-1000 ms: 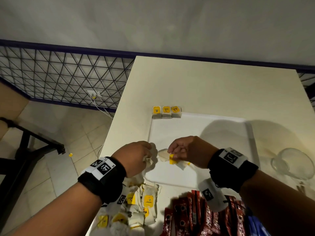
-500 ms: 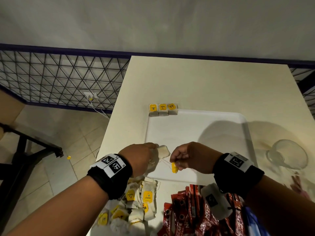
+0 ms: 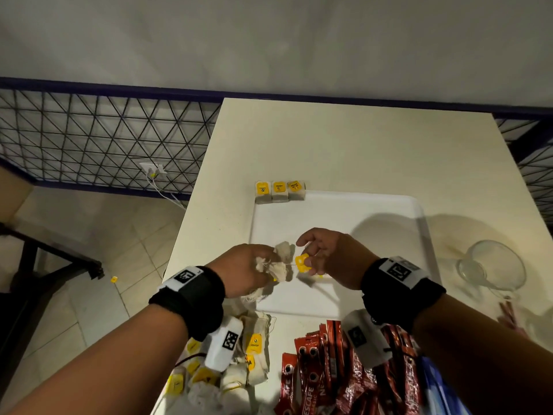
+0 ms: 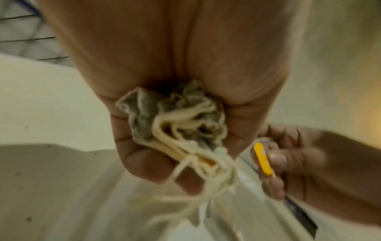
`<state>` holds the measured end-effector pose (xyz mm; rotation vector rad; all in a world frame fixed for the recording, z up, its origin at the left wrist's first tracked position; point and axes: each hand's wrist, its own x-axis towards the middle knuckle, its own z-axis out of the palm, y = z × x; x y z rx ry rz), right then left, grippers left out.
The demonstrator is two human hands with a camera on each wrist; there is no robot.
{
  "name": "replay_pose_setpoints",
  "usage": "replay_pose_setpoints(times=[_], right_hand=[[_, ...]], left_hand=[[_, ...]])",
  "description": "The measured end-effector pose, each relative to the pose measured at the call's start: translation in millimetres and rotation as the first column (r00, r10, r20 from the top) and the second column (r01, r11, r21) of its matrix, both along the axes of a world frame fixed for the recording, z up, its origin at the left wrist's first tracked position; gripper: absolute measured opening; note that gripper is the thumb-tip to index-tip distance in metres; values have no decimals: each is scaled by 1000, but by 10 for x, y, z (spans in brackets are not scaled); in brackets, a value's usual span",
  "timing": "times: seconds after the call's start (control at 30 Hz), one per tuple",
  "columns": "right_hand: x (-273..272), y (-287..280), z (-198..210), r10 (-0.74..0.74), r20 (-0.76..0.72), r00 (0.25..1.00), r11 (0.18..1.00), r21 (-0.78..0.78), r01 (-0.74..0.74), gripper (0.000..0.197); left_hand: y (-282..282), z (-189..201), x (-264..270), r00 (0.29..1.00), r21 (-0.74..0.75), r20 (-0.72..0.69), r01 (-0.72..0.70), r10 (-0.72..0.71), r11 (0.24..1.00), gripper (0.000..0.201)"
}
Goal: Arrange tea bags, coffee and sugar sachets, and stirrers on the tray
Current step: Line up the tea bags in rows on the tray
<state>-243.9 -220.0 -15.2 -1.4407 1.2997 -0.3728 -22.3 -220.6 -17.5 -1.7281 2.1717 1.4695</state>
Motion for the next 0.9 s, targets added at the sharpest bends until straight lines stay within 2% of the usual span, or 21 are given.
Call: replay_pose_setpoints(times=[0.03, 0.1, 0.2, 0.37, 0.63, 0.8, 0.9], right_hand=[[9, -17, 9, -7, 2, 1000, 1000, -10, 7, 29], [25, -52, 19, -9, -13, 1000, 999, -46, 9, 26], [56, -86, 22, -19, 13, 1000, 998, -63, 20, 25], [88, -102, -8, -92, 8, 996, 988, -120, 93, 13], [127, -127, -58, -161, 13, 987, 962, -220, 159, 14], [147, -168, -93, -195, 33, 980, 963, -185, 198, 16], [155, -221, -122, -152, 49, 987, 986, -57, 154, 11]], left_hand=[[18, 44, 4, 990, 70, -102, -87, 94, 994, 36], [52, 128, -1, 955, 155, -229, -157, 190, 975, 32], [75, 228, -15, 924, 206, -304, -175, 232, 963, 29], [64, 328, -44, 921, 183, -330, -152, 207, 971, 25], [3, 405, -55, 922, 177, -327, -157, 208, 972, 30], [-80, 416, -28, 945, 175, -264, -149, 193, 973, 30], [-163, 433, -30, 931, 193, -288, -172, 223, 966, 29]])
